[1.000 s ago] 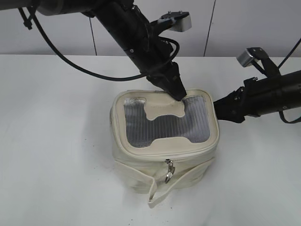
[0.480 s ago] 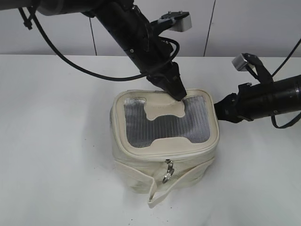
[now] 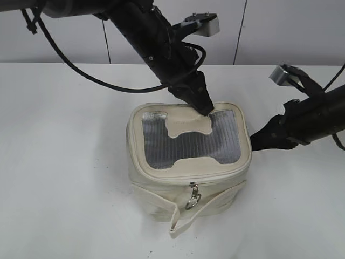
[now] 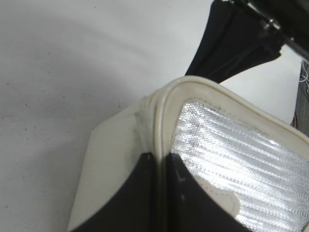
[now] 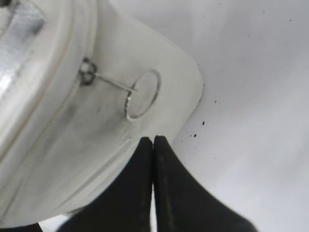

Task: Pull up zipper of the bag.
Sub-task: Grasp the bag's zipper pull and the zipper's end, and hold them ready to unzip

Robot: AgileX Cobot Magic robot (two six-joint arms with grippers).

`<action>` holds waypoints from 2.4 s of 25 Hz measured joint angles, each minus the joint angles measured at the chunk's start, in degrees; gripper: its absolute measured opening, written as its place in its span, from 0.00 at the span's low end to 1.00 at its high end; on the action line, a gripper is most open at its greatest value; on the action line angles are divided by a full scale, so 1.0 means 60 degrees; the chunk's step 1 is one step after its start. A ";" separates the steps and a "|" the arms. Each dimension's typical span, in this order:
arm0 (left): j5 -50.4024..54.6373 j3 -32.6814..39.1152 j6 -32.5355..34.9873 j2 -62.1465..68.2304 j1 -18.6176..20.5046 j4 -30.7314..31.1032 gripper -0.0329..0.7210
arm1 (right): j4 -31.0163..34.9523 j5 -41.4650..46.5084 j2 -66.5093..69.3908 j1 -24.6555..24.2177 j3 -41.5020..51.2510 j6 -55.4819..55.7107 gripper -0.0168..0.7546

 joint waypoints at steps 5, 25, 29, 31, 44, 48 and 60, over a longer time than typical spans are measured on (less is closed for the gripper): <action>0.0000 0.0000 0.0000 0.0000 0.0000 0.0000 0.10 | -0.0260 0.0090 -0.0376 0.0000 0.0020 0.0158 0.03; 0.0011 0.0000 0.0000 0.0000 0.0000 -0.0010 0.10 | 0.3272 0.0027 0.0903 0.0000 -0.0024 -0.4184 0.27; 0.0011 0.0000 0.0000 0.0000 0.0000 -0.0018 0.10 | 0.3308 0.0034 0.1025 0.0000 -0.0101 -0.4088 0.04; 0.0011 0.0000 0.0000 0.0000 0.0000 -0.0018 0.10 | 0.3245 0.0012 0.1025 0.0000 -0.0101 -0.3735 0.03; 0.0011 0.0000 0.0000 0.0000 0.0000 -0.0010 0.10 | 0.0467 -0.0059 0.0261 0.0000 0.0037 -0.0328 0.03; 0.0011 0.0000 0.0000 0.0000 0.0000 -0.0010 0.10 | 0.0213 -0.0059 -0.0125 0.0000 0.0097 -0.0284 0.03; -0.0064 -0.0021 0.0342 -0.0025 -0.0178 0.0522 0.10 | 0.0289 -0.1169 -0.0129 0.0000 0.0115 -0.1027 0.44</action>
